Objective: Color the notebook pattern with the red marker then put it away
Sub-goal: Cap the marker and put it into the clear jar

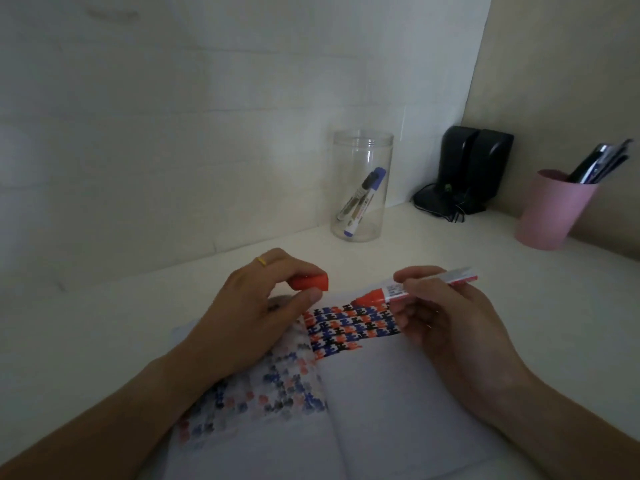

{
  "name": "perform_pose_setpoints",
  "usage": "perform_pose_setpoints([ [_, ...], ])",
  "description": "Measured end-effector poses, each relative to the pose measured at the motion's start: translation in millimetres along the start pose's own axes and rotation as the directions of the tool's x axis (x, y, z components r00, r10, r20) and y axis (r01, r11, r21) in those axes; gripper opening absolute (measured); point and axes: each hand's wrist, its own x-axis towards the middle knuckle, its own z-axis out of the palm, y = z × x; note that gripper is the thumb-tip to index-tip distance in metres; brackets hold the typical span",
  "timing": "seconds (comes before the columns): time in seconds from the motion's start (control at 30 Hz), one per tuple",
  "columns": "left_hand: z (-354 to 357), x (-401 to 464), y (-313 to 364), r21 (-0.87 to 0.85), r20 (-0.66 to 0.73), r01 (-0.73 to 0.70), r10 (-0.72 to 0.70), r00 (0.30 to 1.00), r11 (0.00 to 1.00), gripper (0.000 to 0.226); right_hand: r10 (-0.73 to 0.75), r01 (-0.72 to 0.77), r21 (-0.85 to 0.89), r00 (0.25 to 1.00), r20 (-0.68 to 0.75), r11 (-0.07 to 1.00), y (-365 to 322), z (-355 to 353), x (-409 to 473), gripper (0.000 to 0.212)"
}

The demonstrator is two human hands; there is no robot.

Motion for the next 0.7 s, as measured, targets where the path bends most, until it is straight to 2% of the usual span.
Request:
perform_pose_setpoints([
  [0.13,-1,-2,1,0.024,0.034,-0.011,0.01,0.999,1.0,0.026,-0.021,0.021,0.005,1.0,0.016,1.0,0,0,1,0.01],
  [0.23,-2,-2,1,0.061,0.036,-0.028,0.026,0.999,0.998,0.027,-0.041,0.041,-0.009,0.999,0.027,0.999,0,0,1,0.018],
  [0.5,-5,-3,6,0.056,0.023,-0.048,0.047,0.999,0.997,0.025,-0.062,0.064,-0.045,0.997,0.046,0.997,2,-2,1,0.012],
  [0.7,-6,-3,13,0.022,-0.013,-0.056,0.056,0.998,0.998,0.027,-0.074,0.084,-0.105,0.993,0.094,0.991,2,-1,-1,0.026],
])
